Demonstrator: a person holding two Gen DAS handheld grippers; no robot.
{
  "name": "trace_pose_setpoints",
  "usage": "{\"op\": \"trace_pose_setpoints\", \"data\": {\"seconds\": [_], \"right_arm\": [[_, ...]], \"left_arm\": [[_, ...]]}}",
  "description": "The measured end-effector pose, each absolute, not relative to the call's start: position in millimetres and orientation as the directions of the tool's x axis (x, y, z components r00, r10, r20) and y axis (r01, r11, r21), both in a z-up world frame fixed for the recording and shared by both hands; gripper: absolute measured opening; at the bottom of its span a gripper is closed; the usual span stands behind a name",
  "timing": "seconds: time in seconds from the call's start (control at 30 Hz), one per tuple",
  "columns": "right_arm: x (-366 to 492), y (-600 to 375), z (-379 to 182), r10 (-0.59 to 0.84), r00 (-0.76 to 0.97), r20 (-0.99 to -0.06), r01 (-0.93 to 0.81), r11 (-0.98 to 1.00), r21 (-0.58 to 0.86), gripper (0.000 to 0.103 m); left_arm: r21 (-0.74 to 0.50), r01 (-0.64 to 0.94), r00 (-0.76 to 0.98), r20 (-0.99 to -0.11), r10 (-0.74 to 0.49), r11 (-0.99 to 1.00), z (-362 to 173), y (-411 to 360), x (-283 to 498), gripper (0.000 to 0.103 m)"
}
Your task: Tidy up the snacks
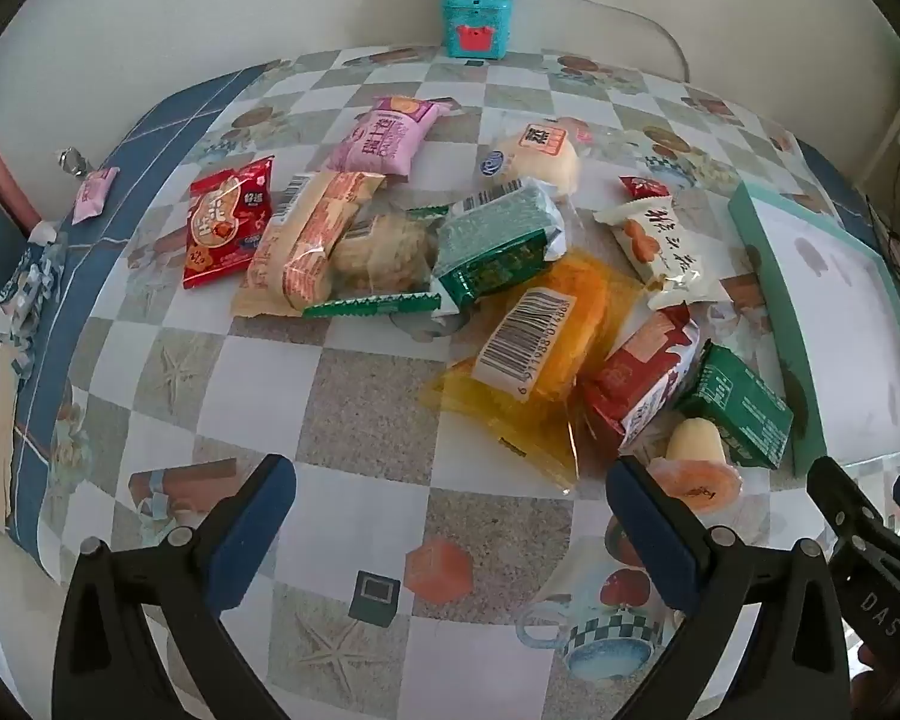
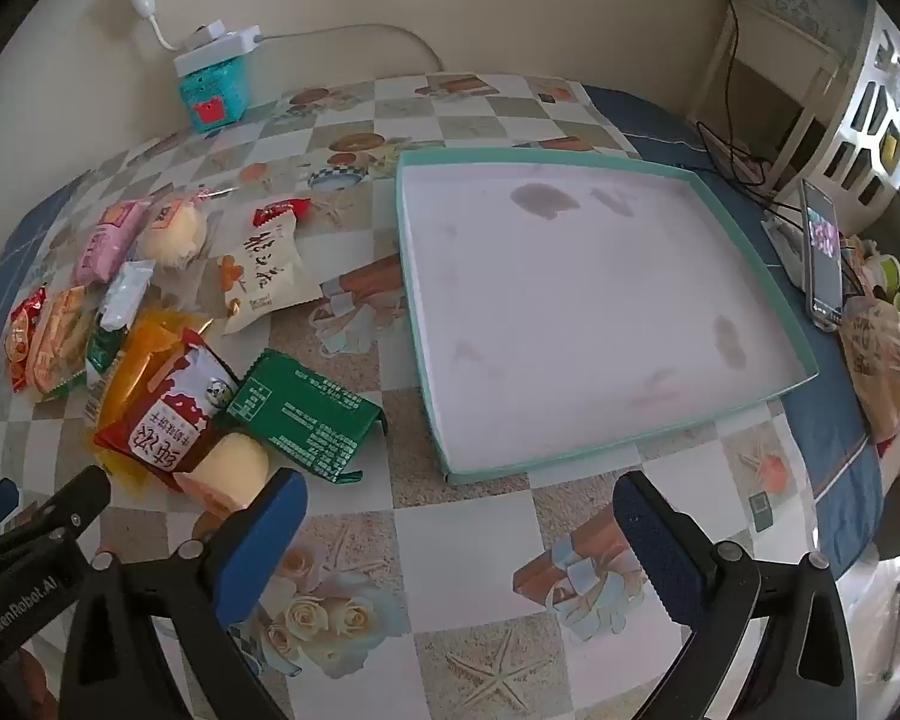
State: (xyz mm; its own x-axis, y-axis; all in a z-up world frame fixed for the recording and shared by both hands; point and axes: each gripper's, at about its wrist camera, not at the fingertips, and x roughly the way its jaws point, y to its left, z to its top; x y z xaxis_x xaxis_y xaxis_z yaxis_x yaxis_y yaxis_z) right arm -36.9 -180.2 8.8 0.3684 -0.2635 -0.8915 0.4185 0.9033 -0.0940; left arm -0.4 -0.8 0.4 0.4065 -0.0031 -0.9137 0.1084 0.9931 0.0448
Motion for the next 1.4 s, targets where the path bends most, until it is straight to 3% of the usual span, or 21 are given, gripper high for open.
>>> {"op": "trace_pose_setpoints", "data": {"seconds": [1.4], "right_arm": [[-37.1,-176.3,4.9,-0.265,0.366,-0.892,0.409,0.907,-0.102,0.103]], "left_arm": [[0.022,0.076,0.368,-0.93,-0.008,0.997,-2.6,6.2,4.8,0.103]]}}
